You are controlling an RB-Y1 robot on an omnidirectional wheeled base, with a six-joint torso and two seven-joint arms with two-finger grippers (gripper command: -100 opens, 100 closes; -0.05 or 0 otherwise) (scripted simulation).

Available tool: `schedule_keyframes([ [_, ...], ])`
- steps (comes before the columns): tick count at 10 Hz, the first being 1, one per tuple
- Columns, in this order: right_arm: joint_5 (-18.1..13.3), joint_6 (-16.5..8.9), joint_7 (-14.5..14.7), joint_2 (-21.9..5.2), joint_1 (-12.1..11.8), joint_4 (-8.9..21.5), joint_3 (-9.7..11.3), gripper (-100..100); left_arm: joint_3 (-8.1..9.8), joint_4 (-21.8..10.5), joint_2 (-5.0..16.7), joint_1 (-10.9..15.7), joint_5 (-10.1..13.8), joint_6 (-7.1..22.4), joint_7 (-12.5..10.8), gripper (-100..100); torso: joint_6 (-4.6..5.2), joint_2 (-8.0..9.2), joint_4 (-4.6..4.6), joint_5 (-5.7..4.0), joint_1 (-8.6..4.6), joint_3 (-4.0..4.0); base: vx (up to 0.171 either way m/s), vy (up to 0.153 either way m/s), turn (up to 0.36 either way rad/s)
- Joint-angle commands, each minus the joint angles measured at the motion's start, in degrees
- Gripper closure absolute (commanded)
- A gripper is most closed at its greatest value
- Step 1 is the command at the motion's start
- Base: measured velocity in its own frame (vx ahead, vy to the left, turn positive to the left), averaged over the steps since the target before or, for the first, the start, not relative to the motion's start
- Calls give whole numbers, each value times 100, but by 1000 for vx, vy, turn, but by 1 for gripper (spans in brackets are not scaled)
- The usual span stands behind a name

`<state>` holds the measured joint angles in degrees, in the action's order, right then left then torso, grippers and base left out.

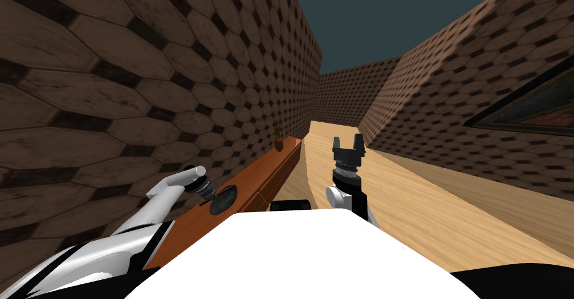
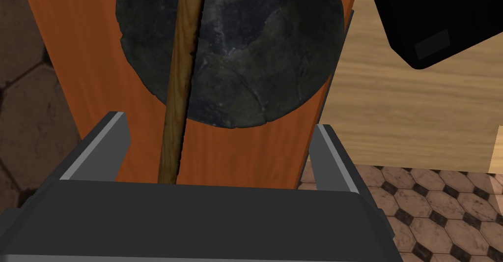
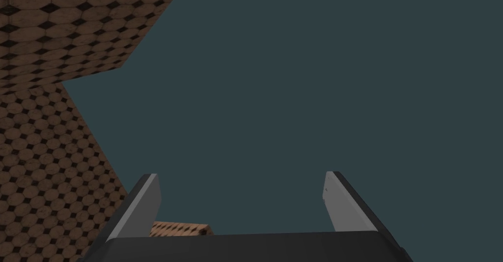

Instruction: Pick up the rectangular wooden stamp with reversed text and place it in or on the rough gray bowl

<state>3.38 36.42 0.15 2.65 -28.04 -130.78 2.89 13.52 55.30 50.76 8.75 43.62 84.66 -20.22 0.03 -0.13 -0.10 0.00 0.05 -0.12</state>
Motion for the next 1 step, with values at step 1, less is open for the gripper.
schedule_keyframes([
  [1,0,0,0,0,0,0,0,0,0,0,0,0,0,0,0,0,0,0,0,0,0,0,0,0,0],
])
